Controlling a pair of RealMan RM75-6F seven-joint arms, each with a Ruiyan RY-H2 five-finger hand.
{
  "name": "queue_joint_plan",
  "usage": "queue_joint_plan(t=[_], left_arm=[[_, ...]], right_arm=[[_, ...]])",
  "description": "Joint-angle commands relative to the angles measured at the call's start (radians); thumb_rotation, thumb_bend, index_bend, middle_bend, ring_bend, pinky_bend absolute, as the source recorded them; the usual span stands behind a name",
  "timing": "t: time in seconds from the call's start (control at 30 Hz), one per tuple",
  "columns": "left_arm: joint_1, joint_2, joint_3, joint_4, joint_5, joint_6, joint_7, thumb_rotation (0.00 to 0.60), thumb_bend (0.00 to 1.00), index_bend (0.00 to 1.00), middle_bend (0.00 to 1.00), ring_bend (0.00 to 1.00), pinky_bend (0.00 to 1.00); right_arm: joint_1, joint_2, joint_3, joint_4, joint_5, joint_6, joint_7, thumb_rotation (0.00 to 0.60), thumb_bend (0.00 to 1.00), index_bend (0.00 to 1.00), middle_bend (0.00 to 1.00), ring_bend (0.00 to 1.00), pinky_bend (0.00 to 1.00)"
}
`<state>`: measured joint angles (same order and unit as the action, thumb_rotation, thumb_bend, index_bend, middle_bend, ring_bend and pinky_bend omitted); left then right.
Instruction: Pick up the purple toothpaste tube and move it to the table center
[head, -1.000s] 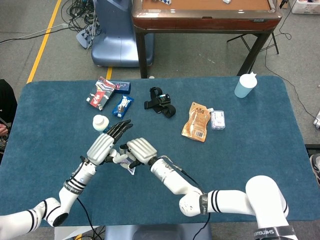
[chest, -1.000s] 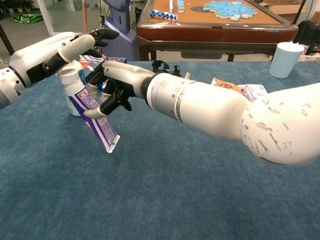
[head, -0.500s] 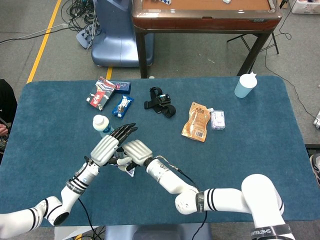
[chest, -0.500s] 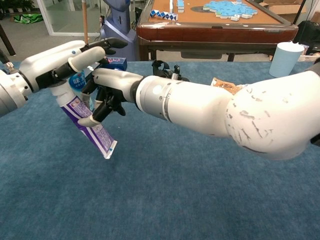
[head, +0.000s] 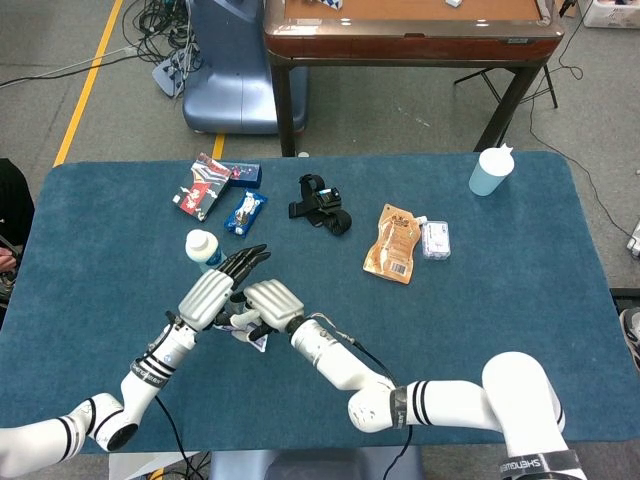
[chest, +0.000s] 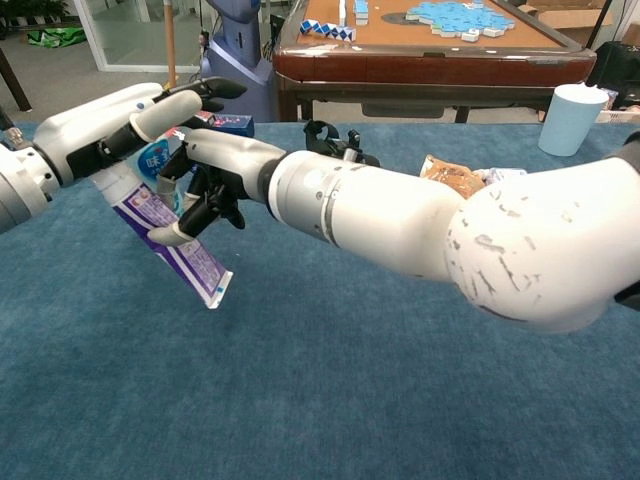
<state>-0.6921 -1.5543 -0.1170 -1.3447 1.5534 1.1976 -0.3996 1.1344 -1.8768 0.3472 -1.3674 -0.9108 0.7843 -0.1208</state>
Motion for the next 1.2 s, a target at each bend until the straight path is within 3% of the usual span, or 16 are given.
queue_joint_plan(t=[0.03,0.53,0.8,0.9,0.93,1.03,1.1,1.2], left_arm=[[0.0,-0.001,0.0,0.001,0.0,0.0,0.001,0.0,0.0,0.0,0.0,0.0,0.07],[0.003,0.011,-0.008,-0.015,-0.006,0.007,0.01,0.0,0.0,0.0,0.0,0.0,0.07],[0.016,0.072,-0.011,-0.062,-0.004,0.022,0.044,0.0,0.0,0.0,0.0,0.0,0.07],[0.022,0.094,-0.011,-0.076,-0.01,0.02,0.061,0.0,0.0,0.0,0.0,0.0,0.07],[0.024,0.1,-0.011,-0.08,-0.014,0.018,0.067,0.0,0.0,0.0,0.0,0.0,0.07],[0.033,0.119,-0.011,-0.099,-0.03,0.013,0.086,0.0,0.0,0.0,0.0,0.0,0.07],[0.038,0.129,-0.009,-0.111,-0.037,0.01,0.101,0.0,0.0,0.0,0.0,0.0,0.07],[0.043,0.144,-0.005,-0.128,-0.045,0.0,0.125,0.0,0.0,0.0,0.0,0.0,0.07]], right_arm=[[-0.003,-0.001,0.005,-0.002,0.001,-0.003,0.007,0.6,1.0,0.98,0.9,0.87,0.72],[-0.018,0.018,-0.006,-0.014,0.008,-0.031,0.012,0.6,1.0,0.98,0.9,0.87,0.72],[0.038,0.179,-0.092,-0.077,0.103,-0.138,-0.174,0.6,1.0,0.98,0.9,0.87,0.72],[0.089,0.246,-0.141,-0.111,0.175,-0.16,-0.28,0.6,0.97,0.96,0.84,0.8,0.65],[0.108,0.264,-0.16,-0.122,0.204,-0.161,-0.316,0.6,0.9,0.91,0.8,0.75,0.61],[0.166,0.302,-0.215,-0.163,0.306,-0.133,-0.418,0.6,0.57,0.7,0.66,0.61,0.53],[0.192,0.314,-0.241,-0.188,0.358,-0.111,-0.458,0.6,0.31,0.48,0.51,0.47,0.48],[0.213,0.324,-0.262,-0.215,0.4,-0.084,-0.485,0.6,0.12,0.21,0.32,0.31,0.42]])
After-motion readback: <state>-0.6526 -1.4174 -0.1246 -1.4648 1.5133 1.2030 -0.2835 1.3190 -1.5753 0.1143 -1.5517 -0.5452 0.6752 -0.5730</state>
